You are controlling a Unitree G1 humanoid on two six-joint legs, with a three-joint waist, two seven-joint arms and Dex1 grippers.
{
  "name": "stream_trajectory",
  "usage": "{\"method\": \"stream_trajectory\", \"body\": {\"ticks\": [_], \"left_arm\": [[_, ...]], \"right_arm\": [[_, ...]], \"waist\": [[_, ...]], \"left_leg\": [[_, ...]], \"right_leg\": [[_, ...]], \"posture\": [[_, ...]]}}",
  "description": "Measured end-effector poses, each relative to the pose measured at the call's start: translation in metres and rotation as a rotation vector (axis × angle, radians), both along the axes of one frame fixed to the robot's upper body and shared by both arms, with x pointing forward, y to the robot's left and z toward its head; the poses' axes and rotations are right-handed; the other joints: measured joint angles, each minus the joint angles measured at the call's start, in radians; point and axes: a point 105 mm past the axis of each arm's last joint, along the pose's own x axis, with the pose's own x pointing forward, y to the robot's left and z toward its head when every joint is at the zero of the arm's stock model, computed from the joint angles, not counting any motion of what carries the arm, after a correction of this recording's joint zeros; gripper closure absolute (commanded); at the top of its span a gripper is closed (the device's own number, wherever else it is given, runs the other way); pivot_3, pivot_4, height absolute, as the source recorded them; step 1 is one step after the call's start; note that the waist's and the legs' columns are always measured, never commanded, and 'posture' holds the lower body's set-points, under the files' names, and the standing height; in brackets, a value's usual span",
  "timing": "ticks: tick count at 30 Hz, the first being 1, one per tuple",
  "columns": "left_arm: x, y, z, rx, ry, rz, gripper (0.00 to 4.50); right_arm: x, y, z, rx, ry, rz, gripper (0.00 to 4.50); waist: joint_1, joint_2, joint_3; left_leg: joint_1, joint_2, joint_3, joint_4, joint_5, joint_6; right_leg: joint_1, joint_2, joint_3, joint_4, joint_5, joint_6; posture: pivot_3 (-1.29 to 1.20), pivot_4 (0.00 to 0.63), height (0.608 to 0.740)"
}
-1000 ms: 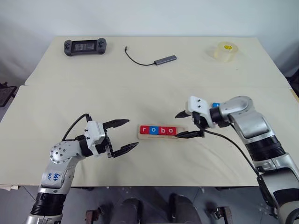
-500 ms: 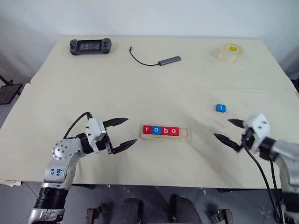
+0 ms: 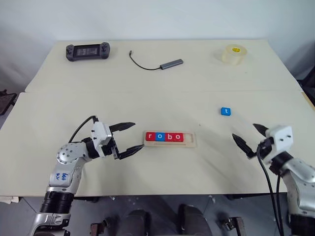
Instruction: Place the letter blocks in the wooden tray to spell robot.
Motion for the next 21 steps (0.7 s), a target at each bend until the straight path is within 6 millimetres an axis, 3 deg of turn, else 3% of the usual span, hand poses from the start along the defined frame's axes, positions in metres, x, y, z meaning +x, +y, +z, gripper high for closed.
{"method": "stream_trajectory", "body": {"ticks": [9, 15, 18, 21], "left_arm": [[-0.004, -0.003, 0.000, -0.006, -0.009, 0.006, 0.00], [-0.007, -0.002, -0.002, -0.011, -0.005, 0.023, 0.00], [-0.008, -0.004, 0.001, -0.012, -0.019, 0.023, 0.00], [-0.008, -0.003, 0.001, -0.012, -0.016, 0.026, 0.00]], "right_arm": [[0.063, 0.003, 0.007, 0.124, 0.205, -0.205, 0.03], [0.083, 0.011, 0.000, 0.153, 0.256, -0.299, 0.03], [0.087, 0.015, 0.000, 0.164, 0.258, -0.311, 0.66], [0.089, 0.020, 0.000, 0.167, 0.257, -0.316, 1.66]], "waist": [[0.002, 0.000, 0.000], [0.001, 0.000, 0.000], [0.000, 0.001, 0.000], [-0.001, 0.001, 0.000]], "left_leg": [[-0.004, -0.002, -0.005, 0.000, 0.000, 0.000], [-0.004, -0.002, -0.004, -0.001, 0.000, 0.000], [-0.004, -0.002, -0.004, -0.001, 0.000, 0.000], [-0.003, -0.002, -0.004, -0.001, 0.000, 0.000]], "right_leg": [[-0.002, -0.001, -0.003, 0.000, -0.001, -0.002], [-0.002, -0.001, -0.003, 0.001, -0.001, -0.002], [-0.002, -0.001, -0.003, 0.001, -0.001, -0.002], [-0.002, -0.001, -0.003, 0.002, -0.001, -0.002]], "posture": [[0.00, 0.150, 0.740], [0.00, 0.150, 0.740], [0.00, 0.150, 0.740], [0.00, 0.150, 0.740]]}}
